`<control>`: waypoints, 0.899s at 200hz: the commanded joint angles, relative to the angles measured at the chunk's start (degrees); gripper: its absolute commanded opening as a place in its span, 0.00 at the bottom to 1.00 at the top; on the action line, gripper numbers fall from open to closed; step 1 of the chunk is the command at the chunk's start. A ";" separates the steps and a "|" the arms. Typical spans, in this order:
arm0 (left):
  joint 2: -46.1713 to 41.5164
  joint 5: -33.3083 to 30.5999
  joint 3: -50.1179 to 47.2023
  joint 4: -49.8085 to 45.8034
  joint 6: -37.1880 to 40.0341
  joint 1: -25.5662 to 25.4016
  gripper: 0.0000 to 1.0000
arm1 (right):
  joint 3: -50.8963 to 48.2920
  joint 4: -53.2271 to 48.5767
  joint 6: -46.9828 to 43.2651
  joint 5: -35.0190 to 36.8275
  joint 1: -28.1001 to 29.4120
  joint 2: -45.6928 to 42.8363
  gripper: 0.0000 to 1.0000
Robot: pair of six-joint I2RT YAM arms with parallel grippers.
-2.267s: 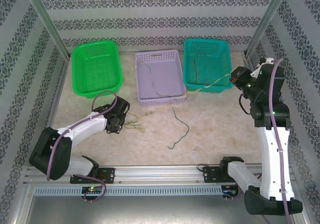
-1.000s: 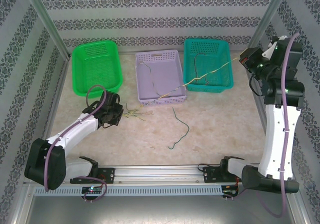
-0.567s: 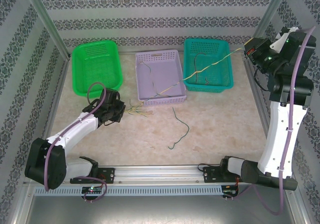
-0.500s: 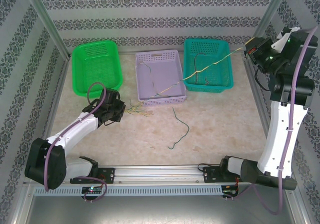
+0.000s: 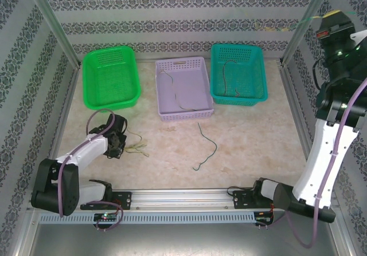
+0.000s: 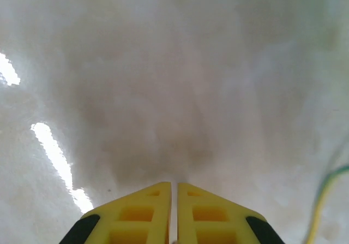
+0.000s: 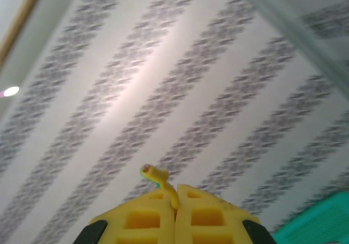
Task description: Untangle the cables
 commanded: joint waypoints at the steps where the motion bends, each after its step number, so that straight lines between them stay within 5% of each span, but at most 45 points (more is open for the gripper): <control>1: -1.72 -2.89 2.58 -6.80 2.63 -0.77 0.00 | -8.45 4.17 1.39 -0.39 5.30 -3.45 0.00; 24: -0.64 0.32 4.66 -3.25 4.43 -1.04 0.00 | -15.99 5.96 0.88 -0.79 9.89 -7.96 0.00; 48: 3.51 4.16 5.75 2.87 5.75 -2.48 0.00 | -13.05 6.39 -1.64 -2.73 11.11 -7.79 0.00; 74: 8.13 6.76 8.30 4.81 5.50 -4.56 0.39 | -7.74 6.75 -2.15 -5.48 12.02 -5.35 0.00; 129: 6.34 7.00 14.47 3.21 5.02 -6.83 0.61 | -13.64 9.00 -2.86 -0.49 18.06 -5.99 0.00; 180: -1.07 7.94 16.07 -0.43 -1.13 -6.91 0.70 | -20.44 12.63 -0.67 -0.03 21.17 -6.77 0.00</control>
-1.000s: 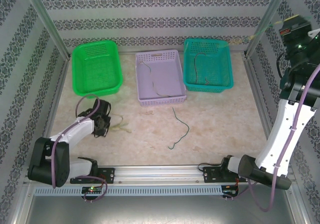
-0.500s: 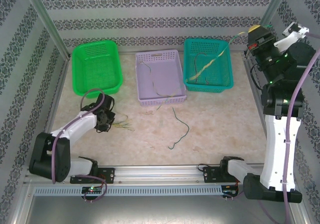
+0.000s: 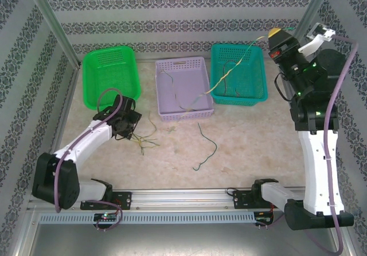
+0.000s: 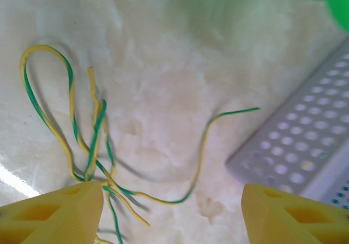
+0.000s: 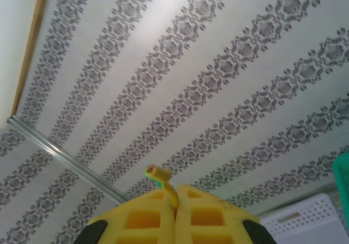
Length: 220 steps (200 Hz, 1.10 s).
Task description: Untangle the cables
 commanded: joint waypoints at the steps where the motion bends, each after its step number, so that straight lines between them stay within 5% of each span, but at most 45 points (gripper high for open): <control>1: -3.82 1.06 0.52 -3.16 -4.52 -0.67 0.70 | -2.14 3.77 0.82 0.97 1.60 -0.66 0.00; 115: -9.68 1.96 10.15 -2.10 -17.75 -1.50 0.78 | -11.61 5.11 -0.10 7.61 15.28 -1.18 0.00; 151: -9.68 3.74 9.48 -0.96 -23.25 -1.79 0.71 | -13.82 4.65 1.60 11.50 16.94 -2.15 0.00; 220: -9.25 4.46 10.37 0.48 -32.22 -4.33 0.76 | -12.42 5.68 1.55 12.49 18.73 -0.09 0.00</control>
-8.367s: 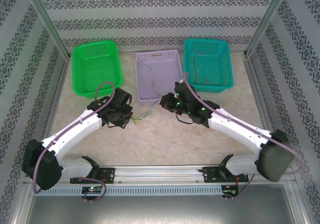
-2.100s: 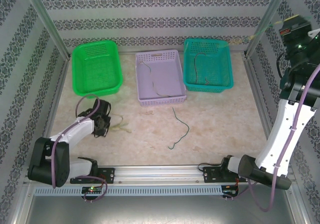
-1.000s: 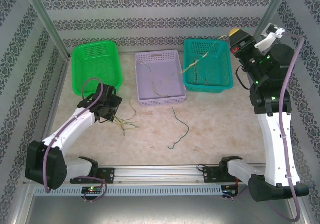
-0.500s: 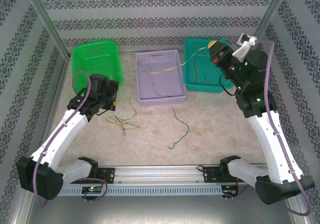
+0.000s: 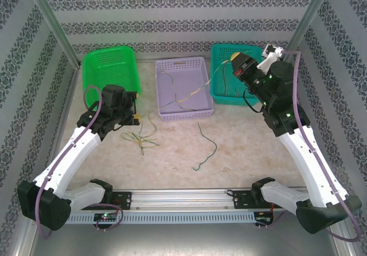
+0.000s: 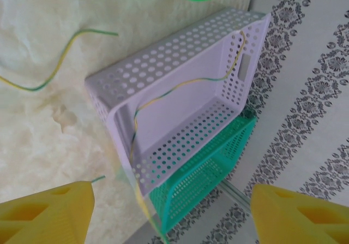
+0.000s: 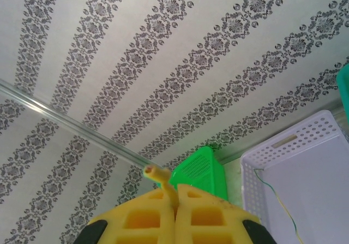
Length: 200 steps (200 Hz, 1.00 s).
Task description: Untangle the cables
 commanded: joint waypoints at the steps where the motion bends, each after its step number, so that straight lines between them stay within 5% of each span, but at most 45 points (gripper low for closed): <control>1: 0.33 -0.07 1.17 0.08 -4.59 -1.10 0.76 | 1.14 2.73 0.50 1.95 1.08 0.63 0.00; 50: 1.62 -0.92 4.91 -5.41 -5.40 -1.27 0.77 | 1.03 4.19 1.14 2.61 1.97 1.51 0.00; 90: 4.37 -3.20 3.46 -1.09 -6.46 -1.11 0.78 | 0.80 4.21 2.81 1.50 2.07 0.84 0.00; 147: 10.57 -3.71 2.95 1.51 -5.34 -0.83 0.61 | -1.24 3.56 5.05 2.08 1.76 -1.76 0.00; 159: 10.96 -4.33 3.20 0.68 -4.91 -0.54 0.49 | -1.40 3.31 5.32 1.99 1.44 -2.19 0.00; 182: 9.96 -7.99 4.20 -2.25 -3.42 -0.21 0.00 | -1.75 1.78 5.22 1.92 0.58 -3.30 0.00; 200: 9.81 -9.35 6.31 -2.65 0.33 0.13 0.00 | -2.33 -0.78 4.88 1.08 -0.56 -3.86 0.00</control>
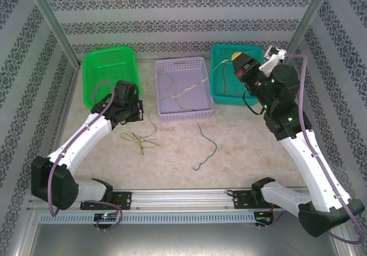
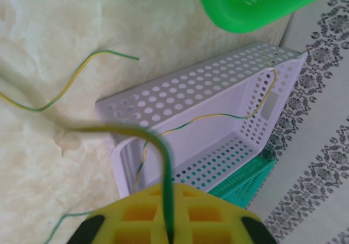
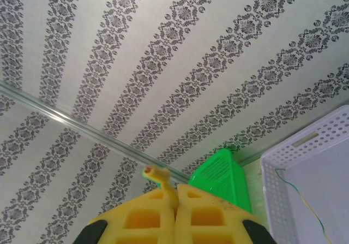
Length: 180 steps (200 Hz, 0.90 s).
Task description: Untangle the cables
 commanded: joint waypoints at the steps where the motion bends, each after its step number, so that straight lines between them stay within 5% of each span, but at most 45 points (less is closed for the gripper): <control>1: -1.05 -4.31 2.90 -2.47 4.91 0.87 0.00 | -1.33 -2.30 0.36 -0.24 -1.47 -1.45 0.00; 21: -0.39 -4.44 5.12 -1.97 8.77 0.99 0.00 | -1.23 -8.33 -0.33 -2.50 -3.49 -0.96 0.00; 39: -0.01 -4.60 6.10 0.10 10.65 0.85 0.00 | -0.02 -16.07 -3.42 -1.77 -5.28 -1.99 0.48; 59: 0.67 -5.86 8.83 0.29 12.74 0.34 0.00 | 3.48 -23.64 -9.76 7.04 -5.57 -5.26 0.65; 132: 6.64 -8.39 20.00 -3.81 21.65 -0.02 0.00 | 17.03 -28.36 -29.02 23.31 -5.19 -5.23 0.72; 157: 7.96 -10.88 21.82 -3.53 25.86 0.84 0.00 | 21.89 -28.39 -32.33 22.84 -6.14 -2.50 0.73; 180: 10.17 -8.17 22.94 2.14 29.02 1.36 0.00 | 24.37 -27.29 -35.53 15.47 -4.86 1.07 0.73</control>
